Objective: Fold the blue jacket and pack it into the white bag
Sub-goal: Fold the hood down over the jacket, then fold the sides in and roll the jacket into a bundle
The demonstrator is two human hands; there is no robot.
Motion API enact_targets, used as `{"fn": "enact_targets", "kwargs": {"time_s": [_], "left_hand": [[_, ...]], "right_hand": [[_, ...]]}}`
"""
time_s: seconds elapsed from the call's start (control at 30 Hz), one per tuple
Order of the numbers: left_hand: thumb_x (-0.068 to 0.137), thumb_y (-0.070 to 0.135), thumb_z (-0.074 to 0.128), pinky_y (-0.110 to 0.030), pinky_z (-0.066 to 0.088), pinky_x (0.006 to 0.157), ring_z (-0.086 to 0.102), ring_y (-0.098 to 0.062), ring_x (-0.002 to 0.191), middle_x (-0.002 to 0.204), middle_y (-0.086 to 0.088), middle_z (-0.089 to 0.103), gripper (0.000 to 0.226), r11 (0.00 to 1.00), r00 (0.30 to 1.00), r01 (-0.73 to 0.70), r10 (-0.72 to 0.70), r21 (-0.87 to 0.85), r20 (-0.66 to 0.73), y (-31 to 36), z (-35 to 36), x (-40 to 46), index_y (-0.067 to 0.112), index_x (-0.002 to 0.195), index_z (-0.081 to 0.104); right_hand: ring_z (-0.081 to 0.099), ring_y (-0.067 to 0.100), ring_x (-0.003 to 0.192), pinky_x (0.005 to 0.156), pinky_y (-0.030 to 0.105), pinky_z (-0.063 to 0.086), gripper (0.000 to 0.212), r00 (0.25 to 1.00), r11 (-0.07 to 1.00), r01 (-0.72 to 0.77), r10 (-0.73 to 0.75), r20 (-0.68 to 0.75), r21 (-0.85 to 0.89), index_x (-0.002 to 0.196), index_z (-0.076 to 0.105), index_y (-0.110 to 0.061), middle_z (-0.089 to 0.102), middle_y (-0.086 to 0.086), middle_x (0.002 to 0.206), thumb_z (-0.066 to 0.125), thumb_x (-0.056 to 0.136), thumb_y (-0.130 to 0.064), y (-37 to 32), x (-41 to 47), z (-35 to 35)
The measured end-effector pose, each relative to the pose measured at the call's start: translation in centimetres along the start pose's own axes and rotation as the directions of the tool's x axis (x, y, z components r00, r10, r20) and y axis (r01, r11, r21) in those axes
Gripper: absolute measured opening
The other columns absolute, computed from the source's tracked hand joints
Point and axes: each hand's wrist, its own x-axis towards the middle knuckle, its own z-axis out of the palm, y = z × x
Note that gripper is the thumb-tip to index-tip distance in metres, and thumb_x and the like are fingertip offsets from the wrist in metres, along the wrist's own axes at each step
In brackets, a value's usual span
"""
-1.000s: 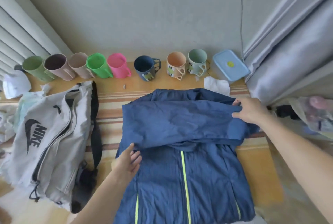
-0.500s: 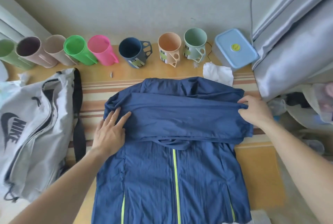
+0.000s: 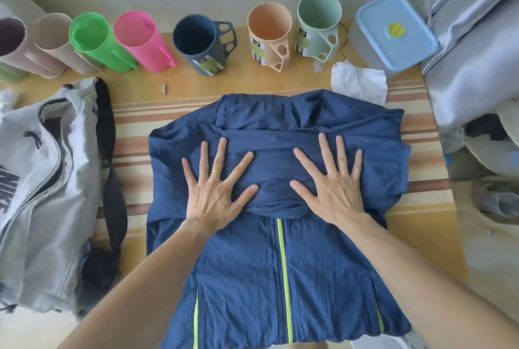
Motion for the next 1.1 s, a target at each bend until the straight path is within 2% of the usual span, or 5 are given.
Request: {"fn": "enact_targets", "kwargs": {"time_s": [0.3, 0.57, 0.83, 0.97, 1.1], "left_hand": [[0.095, 0.077, 0.023, -0.074, 0.007, 0.119, -0.012, -0.035, 0.158, 0.173, -0.001, -0.009, 0.07, 1.0, 1.0, -0.007, 0.007, 0.004, 0.0, -0.9, 0.3, -1.3, 0.055, 0.156, -0.003], [0.099, 0.061, 0.037, -0.057, 0.025, 0.121, 0.009, -0.031, 0.159, 0.173, -0.007, 0.004, 0.066, 0.977, 0.978, -0.207, 0.206, 0.046, 0.016, -2.6, 1.8, -15.6, 0.044, 0.159, 0.016], [0.096, 0.058, 0.038, -0.052, 0.038, 0.113, 0.029, -0.038, 0.15, 0.167, -0.016, 0.024, 0.065, 0.942, 0.949, 0.315, -0.314, -0.116, 0.027, -2.9, 4.9, -29.3, 0.036, 0.157, 0.03], [0.094, 0.039, 0.062, -0.057, 0.045, 0.096, 0.042, -0.043, 0.124, 0.141, -0.02, 0.045, 0.05, 0.854, 0.884, 0.451, -0.467, -0.261, -0.003, -1.9, 5.7, -33.2, 0.026, 0.14, 0.047], [0.088, 0.019, 0.069, -0.055, 0.041, 0.096, 0.04, -0.04, 0.121, 0.124, -0.026, 0.049, 0.046, 0.657, 0.79, 0.546, -0.61, -0.519, 0.059, -1.2, 6.5, -34.2, 0.025, 0.127, 0.045]], "right_hand": [[-0.005, 0.036, 0.158, 0.121, 0.068, 0.008, 0.073, 0.996, 0.996, -0.086, 0.086, -0.035, -0.002, 0.16, 0.005, -0.046, -0.006, 0.007, 0.173, 0.022, 0.095, -0.076, 0.3, -1.9, 0.9], [0.005, 0.037, 0.158, 0.119, 0.064, 0.023, 0.074, 0.997, 0.997, -0.068, 0.067, 0.037, 0.029, 0.161, 0.015, -0.039, 0.0, 0.011, 0.172, 0.035, 0.096, -0.068, -1.8, -20.1, 3.6], [0.039, 0.045, 0.142, 0.111, 0.055, 0.039, 0.075, 0.853, 0.827, -0.417, 0.499, -0.152, 0.376, 0.152, 0.041, -0.009, 0.037, 0.028, 0.157, 0.054, 0.092, -0.052, 0.1, -30.4, 6.8], [0.048, 0.035, 0.12, 0.099, 0.047, 0.044, 0.05, 0.799, 0.759, -0.375, 0.556, -0.229, 0.532, 0.135, 0.055, -0.007, 0.054, 0.024, 0.128, 0.073, 0.09, -0.02, 1.0, -33.0, 7.7], [0.051, 0.021, 0.1, 0.078, 0.023, 0.036, 0.025, 0.856, 0.676, -0.307, 0.503, -0.116, 0.67, 0.1, 0.062, -0.017, 0.063, 0.006, 0.102, 0.075, 0.084, -0.003, 2.2, -34.1, 8.4]]}}
